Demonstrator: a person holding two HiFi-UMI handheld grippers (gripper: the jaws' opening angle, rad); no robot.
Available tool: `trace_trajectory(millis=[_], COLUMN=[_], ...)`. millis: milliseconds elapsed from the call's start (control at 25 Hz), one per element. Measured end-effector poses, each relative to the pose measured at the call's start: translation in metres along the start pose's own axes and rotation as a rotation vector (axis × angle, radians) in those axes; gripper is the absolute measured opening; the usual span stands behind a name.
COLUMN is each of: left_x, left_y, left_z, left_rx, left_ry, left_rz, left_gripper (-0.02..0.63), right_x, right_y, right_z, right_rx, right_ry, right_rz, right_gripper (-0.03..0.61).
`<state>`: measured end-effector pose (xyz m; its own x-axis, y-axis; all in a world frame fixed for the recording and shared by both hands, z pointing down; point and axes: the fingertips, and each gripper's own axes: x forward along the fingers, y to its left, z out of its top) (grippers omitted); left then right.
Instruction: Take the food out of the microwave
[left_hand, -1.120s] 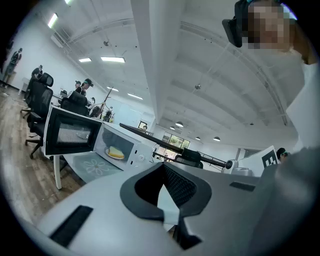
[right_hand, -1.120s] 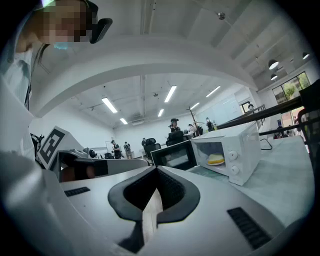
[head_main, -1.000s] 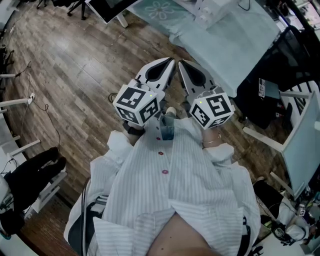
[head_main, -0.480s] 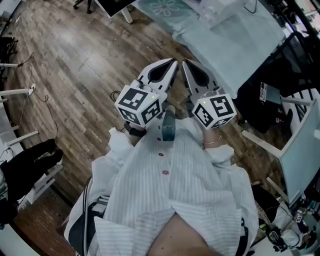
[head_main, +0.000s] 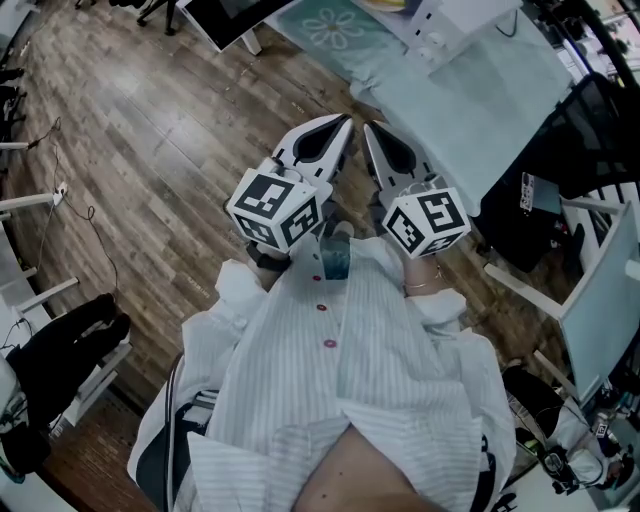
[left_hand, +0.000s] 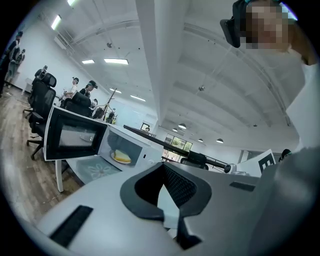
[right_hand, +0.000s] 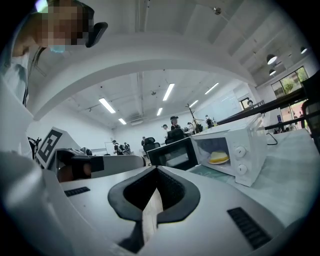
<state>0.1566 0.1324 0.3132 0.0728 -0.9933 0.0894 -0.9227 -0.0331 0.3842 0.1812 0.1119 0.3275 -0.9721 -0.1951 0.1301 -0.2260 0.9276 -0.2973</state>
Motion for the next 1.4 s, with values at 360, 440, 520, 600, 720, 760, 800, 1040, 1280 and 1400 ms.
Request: trace_trajectory(millis=[360, 440, 520, 600, 720, 760, 800, 1040, 1280, 1400], left_x=[0.02, 0.024, 0.027, 0.03, 0.033, 0.033, 0.033, 0.038, 0.063, 0.082], left_y=[0.088, 0.106, 0.123, 0.14, 0.161, 0.167, 0.173, 0.195, 0.204, 0.212], left_z=[0.056, 0.064, 0.068, 0.071, 0.072, 0.072, 0.072, 0.074, 0.068, 0.073], left_rx=[0.02, 0.023, 0.018, 0.012, 0.004, 0.004, 0.005, -0.014, -0.017, -0.009], left_ry=[0.012, 0.02, 0.032, 0.042, 0.058, 0.064, 0.069, 0.082, 0.101, 0.104], left_rz=[-0.055, -0.072, -0.088, -0.102, -0.118, -0.121, -0.123, -0.131, -0.146, -0.155], left_gripper=[0.008, 0.008, 0.008, 0.008, 0.008, 0.009, 0.008, 0.008, 0.009, 0.008], right_x=[0.101, 0.123, 0.142, 0.159, 0.177, 0.182, 0.186, 0.202, 0.216, 0.228], right_y=[0.002, 0.004, 0.005, 0.005, 0.005, 0.005, 0.005, -0.001, -0.029, -0.046], right_z=[0.031, 0.036, 0.037, 0.036, 0.033, 0.032, 0.03, 0.025, 0.02, 0.025], right_rx=[0.025, 0.03, 0.032, 0.036, 0.04, 0.044, 0.05, 0.074, 0.093, 0.114], right_ry=[-0.046, -0.053, -0.057, -0.059, -0.062, -0.063, -0.064, -0.053, -0.045, -0.06], right_rz=[-0.038, -0.048, -0.061, -0.072, -0.096, -0.105, -0.114, -0.153, -0.17, -0.176], right_gripper=[0.032, 0.032, 0.032, 0.032, 0.032, 0.032, 0.032, 0.032, 0.032, 0.032])
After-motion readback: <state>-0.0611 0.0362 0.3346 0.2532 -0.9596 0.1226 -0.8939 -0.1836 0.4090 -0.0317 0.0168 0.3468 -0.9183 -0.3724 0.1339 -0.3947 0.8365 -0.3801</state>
